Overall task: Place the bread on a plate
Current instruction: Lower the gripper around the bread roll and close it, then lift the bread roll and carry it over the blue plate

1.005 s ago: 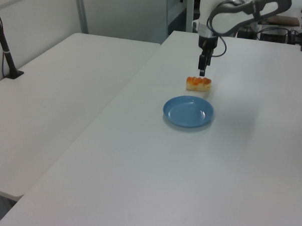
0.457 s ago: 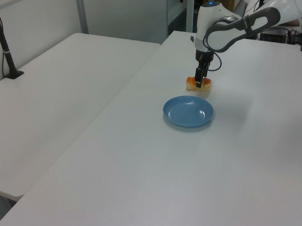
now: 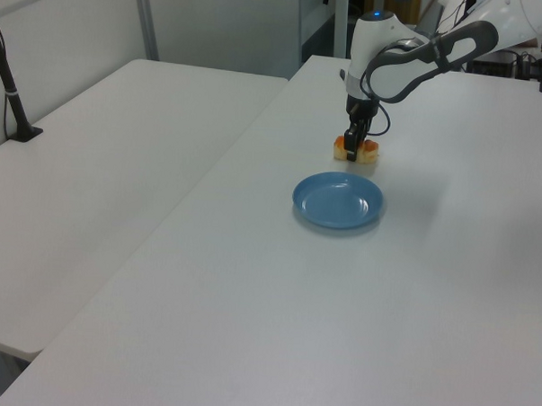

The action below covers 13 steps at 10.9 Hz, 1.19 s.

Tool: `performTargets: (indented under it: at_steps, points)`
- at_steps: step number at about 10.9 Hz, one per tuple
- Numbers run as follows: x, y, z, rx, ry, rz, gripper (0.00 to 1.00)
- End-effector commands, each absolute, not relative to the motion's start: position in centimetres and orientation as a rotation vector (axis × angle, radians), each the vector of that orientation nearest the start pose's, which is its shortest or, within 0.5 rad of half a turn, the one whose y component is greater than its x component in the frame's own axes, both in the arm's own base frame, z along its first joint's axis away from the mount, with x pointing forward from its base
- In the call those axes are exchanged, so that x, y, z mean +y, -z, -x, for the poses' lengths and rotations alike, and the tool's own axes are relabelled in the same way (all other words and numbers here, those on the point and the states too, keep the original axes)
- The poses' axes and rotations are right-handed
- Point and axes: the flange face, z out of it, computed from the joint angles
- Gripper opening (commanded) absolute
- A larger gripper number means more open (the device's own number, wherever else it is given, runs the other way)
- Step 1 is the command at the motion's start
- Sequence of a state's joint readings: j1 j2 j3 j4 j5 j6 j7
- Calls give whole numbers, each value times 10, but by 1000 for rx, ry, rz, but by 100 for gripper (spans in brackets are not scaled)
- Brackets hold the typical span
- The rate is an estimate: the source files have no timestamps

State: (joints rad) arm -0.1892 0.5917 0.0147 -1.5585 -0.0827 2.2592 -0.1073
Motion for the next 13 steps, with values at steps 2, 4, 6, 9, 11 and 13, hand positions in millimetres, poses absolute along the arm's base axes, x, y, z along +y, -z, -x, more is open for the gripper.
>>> performTargets:
  at_steps: [2, 4, 6, 9, 11, 13]
  points:
    - [-121, -338, -700, 37, 239, 3211, 47]
    - [-118, -360, -690, 32, 254, 3214, 47]
    - [-99, -375, -679, -4, 207, 3210, 47]
    - [-26, -382, -660, -146, 110, 3198, 47]
    - [32, -369, -661, -74, 95, 3193, 48]
    - [75, -361, -658, -7, 84, 3186, 48]
